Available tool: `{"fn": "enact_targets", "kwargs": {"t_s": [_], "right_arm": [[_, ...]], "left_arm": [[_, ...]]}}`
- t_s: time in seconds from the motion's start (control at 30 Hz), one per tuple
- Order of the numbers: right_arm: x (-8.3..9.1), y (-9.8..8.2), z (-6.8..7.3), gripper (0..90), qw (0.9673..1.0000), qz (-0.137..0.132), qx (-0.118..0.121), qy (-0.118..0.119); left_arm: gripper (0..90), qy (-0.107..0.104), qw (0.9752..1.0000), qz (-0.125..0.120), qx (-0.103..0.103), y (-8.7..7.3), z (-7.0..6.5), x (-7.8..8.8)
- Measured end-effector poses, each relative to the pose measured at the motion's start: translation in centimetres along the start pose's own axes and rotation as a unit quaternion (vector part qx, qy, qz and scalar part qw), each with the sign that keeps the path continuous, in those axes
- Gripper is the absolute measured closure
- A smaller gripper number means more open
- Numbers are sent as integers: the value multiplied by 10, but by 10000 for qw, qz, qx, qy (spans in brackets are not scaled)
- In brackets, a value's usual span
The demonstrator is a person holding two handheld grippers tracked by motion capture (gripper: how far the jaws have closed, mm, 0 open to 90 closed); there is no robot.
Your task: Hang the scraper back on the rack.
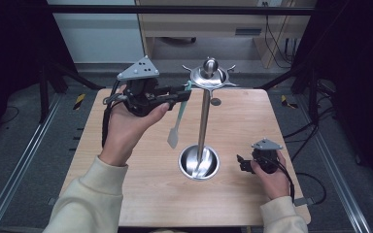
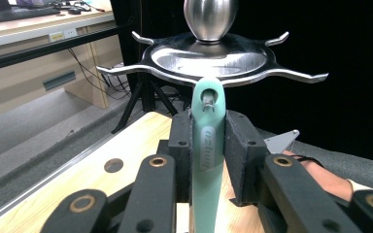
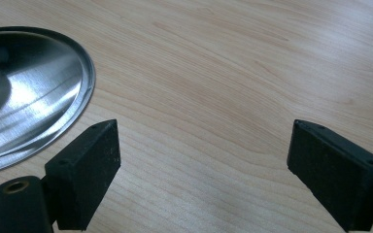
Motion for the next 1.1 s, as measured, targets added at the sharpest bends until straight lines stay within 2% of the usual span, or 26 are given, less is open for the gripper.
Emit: {"fn": "enact_targets", "kwargs": {"t_s": [0.4,0.63,0.73,0.93,1.1], "right_arm": [[0,1,1,120,10000,-19,-45,-3],[2,3,2,114,10000,-91,-18,2],[2,3,2,113,9999,-105,-62,-6],[2,3,-1,111,9999,-125,-80,-20],[3,4,1,110,9999,-128,-51,-29]], "left_arm": [[738,16,10000,11,-26,-1,0,1],[735,2,9999,-100,30,-3,0,0],[729,25,10000,-71,-4,-4,-1,0],[672,183,9997,11,-165,-6,-3,2],[501,412,9988,15,-260,-10,-3,9]]}}
Point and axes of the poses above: each handheld gripper's, and its own axes: x roughly backward along the jaws, y roughly out of its top, z roughly to its left, the point moved 7 cm from there along -x, roughly forward along the jaws, and after that the axes turned 5 degrees about -x, right-handed, at the moved point
